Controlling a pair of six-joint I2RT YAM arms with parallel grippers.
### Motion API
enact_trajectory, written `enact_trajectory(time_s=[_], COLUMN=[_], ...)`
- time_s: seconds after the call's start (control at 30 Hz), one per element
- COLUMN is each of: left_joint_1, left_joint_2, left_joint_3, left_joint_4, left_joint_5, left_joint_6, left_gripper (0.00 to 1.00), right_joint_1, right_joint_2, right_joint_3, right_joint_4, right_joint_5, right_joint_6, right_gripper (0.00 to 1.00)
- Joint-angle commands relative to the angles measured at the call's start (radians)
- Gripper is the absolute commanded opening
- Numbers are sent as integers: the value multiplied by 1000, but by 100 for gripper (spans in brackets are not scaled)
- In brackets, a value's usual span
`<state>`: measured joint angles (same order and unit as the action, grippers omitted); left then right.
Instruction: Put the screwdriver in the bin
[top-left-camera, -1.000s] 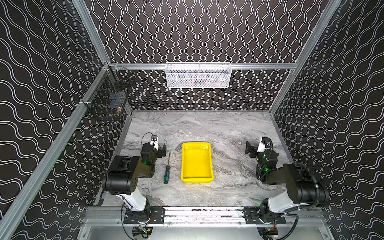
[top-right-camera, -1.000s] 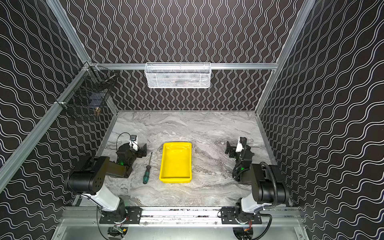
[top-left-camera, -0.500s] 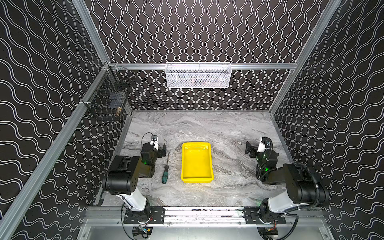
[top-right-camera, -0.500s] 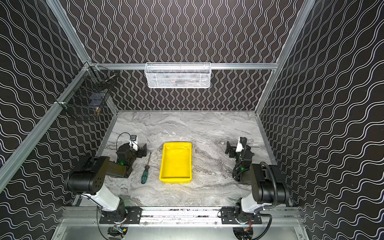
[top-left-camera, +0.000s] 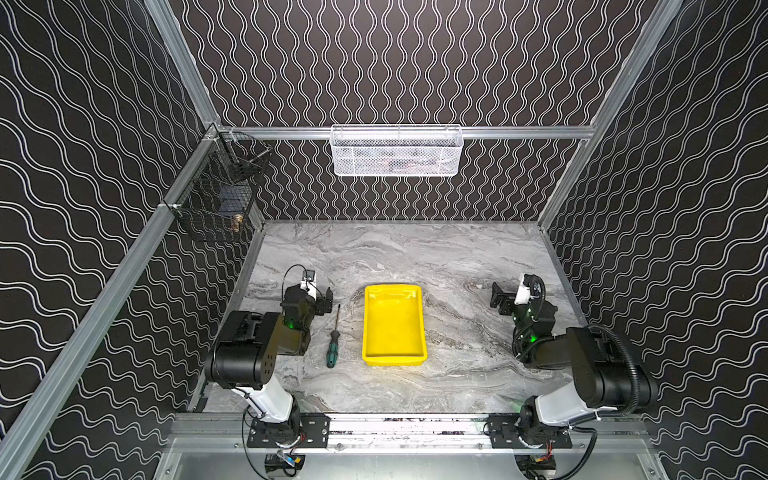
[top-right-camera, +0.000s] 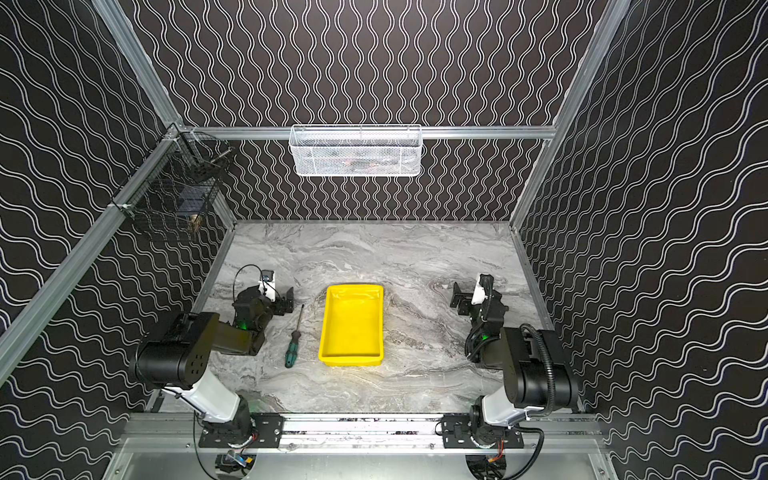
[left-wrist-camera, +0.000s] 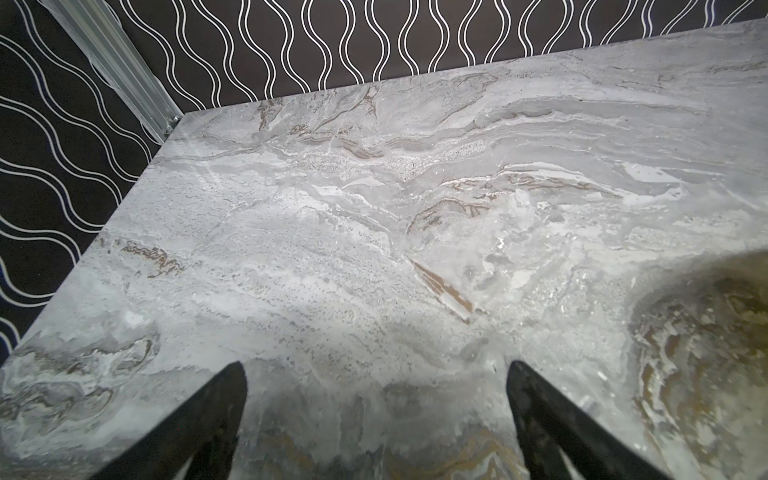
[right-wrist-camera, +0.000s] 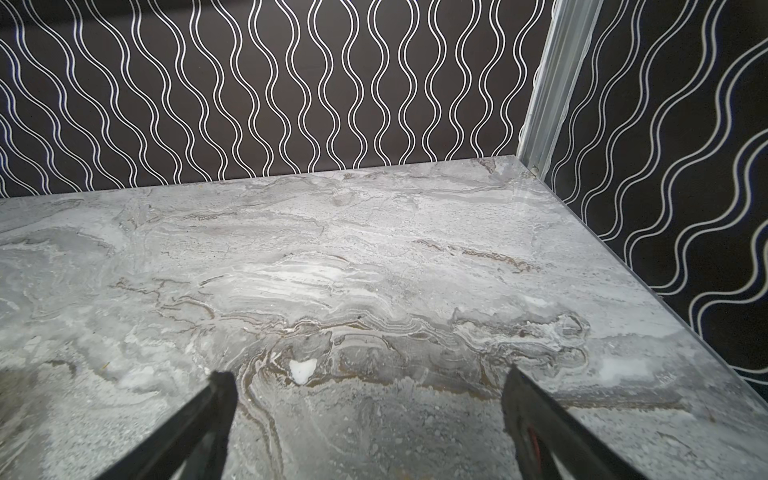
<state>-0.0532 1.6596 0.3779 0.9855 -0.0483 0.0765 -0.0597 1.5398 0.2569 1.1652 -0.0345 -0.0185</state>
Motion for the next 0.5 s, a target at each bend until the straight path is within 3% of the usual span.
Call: enact_trajectory(time_s=[0.0, 0.1, 0.2, 0.3, 0.47], left_joint_1=[1, 1, 0, 0, 0], left_joint_2=[-6, -8, -66, -153, -321], left_joint_3=[-4, -2, 36, 82, 206], left_joint_4=[27, 22, -96, -259, -643], left_joint_5=[-4, -10, -44, -84, -190], left_joint_6=[-9, -12, -25, -50, -222], left_gripper=[99, 99, 99, 99, 99], right_joint_1=[1, 1, 1, 1, 38], right_joint_2=[2, -1, 1, -2, -72], right_joint_3=[7, 12, 11, 6, -10], right_joint_4=[17, 4, 7, 16, 1], right_joint_5=[24, 39, 37, 43, 160], right_joint_6=[8, 8, 8, 5, 4], right_gripper=[99, 99, 99, 99, 99])
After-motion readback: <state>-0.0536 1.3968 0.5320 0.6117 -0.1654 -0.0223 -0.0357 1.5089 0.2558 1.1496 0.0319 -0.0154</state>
